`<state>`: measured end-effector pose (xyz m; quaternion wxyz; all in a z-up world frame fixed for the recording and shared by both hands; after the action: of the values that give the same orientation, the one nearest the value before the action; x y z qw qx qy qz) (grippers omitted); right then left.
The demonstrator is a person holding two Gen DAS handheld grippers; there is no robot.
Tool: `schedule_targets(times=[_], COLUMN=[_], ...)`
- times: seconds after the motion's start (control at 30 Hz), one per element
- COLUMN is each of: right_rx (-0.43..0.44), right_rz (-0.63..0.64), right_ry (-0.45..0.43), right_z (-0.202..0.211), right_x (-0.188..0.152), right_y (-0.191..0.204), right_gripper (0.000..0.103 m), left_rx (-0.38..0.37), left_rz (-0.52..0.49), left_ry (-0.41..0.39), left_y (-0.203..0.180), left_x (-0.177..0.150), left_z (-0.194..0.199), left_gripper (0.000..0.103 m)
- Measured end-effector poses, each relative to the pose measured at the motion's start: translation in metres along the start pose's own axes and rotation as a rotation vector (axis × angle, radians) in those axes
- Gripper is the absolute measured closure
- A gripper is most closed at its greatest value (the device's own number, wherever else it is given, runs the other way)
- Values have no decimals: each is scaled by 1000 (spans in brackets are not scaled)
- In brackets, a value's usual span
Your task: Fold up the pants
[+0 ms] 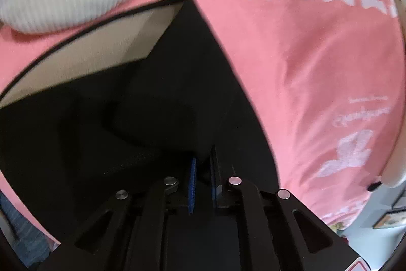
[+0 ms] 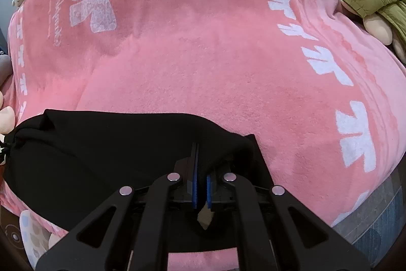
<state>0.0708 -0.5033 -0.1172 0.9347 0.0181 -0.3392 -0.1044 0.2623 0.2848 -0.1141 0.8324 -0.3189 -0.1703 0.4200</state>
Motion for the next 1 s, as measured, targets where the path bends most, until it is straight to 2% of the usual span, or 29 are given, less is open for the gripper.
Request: schedule_targets(times=[0.07,0.13,0.2,0.27,0.33,0.37,0.43,0.5,0.53,0.6,0.63,0.67,0.7,0.73,0.8,0.9,1.0], right_rx=[-2,18,29,15,-20,-35,-49,-54,-77,-111,-131,-153,-178,-183,-164,-109,-50], right_rz=[10,3,7,41,60,63,55,34,22,3,-3,0,4,4,-11,-36,-61], right_ry=[-20,-78,-118,-130,-87,-63,-4,23,15,-12,-44,-82,-137,-153,-150,-100,-65], right_z=[5,21,35,43,32,24,3,-5,-1,14,29,43,64,72,82,63,37], right_x=[5,14,21,23,15,10,-4,-15,-18,-21,-22,-23,-26,-28,-34,-43,-44], right_y=[0,-2,-3,-3,-9,-13,-21,-23,-23,-23,-24,-24,-25,-26,-31,-37,-34], right_gripper=[99,99,99,99,99,97,92,87,83,61,41,31,26,25,25,25,28], left_rx=[-64,-137,-145,-87,-12,69,193,274,304,313,317,323,334,353,401,411,382], left_rz=[-75,-105,-148,-192,-199,-194,-210,-192,-187,-189,-193,-196,-204,-225,-293,-400,-488], left_ry=[-50,-50,-64,-101,-128,-147,-120,-71,-87,-137,-163,-196,-232,-270,-355,-443,-434], left_y=[-9,-12,-10,2,21,38,64,90,97,101,101,98,94,87,73,44,17], left_x=[-6,-15,-27,-37,-40,-39,-38,-40,-42,-48,-52,-56,-60,-64,-75,-101,-134], left_z=[39,81,118,146,156,152,129,98,92,95,101,109,117,124,139,145,130], left_gripper=[98,98,98,98,98,98,97,96,95,88,87,87,87,86,74,61,51])
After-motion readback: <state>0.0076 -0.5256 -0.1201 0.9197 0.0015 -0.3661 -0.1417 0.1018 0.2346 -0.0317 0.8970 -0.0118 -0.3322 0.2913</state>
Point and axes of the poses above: each gripper's, at about its wrist camera, not at the fingertips, and z roughly against the way its jaws point, y to its left, x to its top, the point moved 3 cm from there along -z, roughly the way its jaws point, and after that the axes turned 8 degrees about z, right-handed, at the moved point
